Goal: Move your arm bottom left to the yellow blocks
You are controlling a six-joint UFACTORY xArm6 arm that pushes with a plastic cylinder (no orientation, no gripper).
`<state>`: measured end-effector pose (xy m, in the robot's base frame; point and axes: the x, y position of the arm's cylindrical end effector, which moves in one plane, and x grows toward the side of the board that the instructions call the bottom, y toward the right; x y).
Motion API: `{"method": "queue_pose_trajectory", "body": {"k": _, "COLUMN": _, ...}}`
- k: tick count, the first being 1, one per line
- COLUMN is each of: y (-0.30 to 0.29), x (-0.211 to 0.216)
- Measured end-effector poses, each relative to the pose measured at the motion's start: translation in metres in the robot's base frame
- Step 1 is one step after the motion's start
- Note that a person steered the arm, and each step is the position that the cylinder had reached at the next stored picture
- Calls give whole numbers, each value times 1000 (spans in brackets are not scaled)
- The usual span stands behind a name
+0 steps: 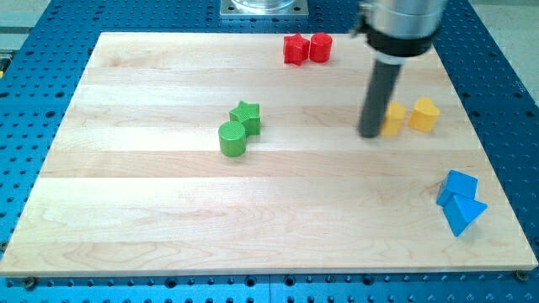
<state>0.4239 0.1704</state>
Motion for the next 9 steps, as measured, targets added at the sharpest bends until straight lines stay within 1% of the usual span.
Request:
{"method": "queue_pose_trajectory", "body": {"k": 1, "y": 14, "x": 9}}
{"method": "queue_pose_trajectory", "body": {"k": 2, "y": 14, "x": 18}}
{"method": "queue_pose_trajectory", "body": {"k": 6, "y": 16, "x": 20}}
{"method": "queue_pose_trajectory", "body": {"k": 7, "y": -9, "x": 23}}
{"method": "queue_pose_trajectory", "body": {"k": 8, "y": -49, "x": 12}}
{"method": "queue_pose_trajectory", "body": {"k": 9, "y": -47, "x": 13}}
